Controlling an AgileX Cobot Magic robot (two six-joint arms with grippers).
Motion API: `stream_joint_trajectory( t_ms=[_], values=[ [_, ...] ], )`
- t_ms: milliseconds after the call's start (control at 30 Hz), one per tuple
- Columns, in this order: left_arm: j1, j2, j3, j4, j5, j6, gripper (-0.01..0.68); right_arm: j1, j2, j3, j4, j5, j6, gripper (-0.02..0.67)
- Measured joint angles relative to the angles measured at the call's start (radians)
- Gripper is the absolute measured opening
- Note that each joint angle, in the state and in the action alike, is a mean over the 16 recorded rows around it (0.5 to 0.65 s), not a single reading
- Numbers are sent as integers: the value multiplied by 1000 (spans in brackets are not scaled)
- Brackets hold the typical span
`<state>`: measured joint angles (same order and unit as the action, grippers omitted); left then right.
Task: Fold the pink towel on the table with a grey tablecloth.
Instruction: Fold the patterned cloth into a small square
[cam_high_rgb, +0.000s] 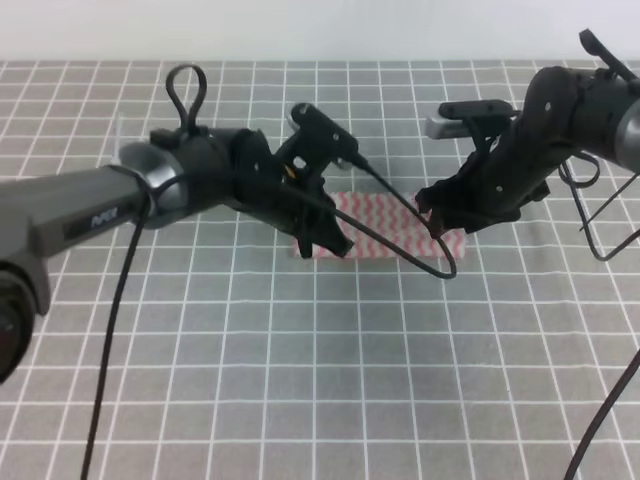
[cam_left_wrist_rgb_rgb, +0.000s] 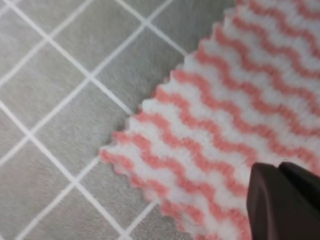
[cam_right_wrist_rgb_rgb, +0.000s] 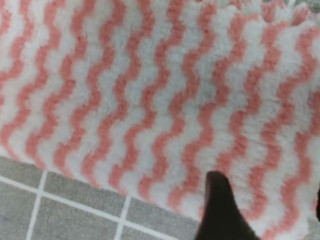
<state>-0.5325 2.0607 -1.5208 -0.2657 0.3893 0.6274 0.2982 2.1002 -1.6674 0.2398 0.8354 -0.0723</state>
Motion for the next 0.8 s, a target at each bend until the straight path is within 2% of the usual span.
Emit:
stream_joint_trajectory(
  t_ms=[800],
  values=[
    [-3, 66, -1, -15, 28, 25, 0, -27, 61, -1, 88, -15, 25, 362]
  ],
)
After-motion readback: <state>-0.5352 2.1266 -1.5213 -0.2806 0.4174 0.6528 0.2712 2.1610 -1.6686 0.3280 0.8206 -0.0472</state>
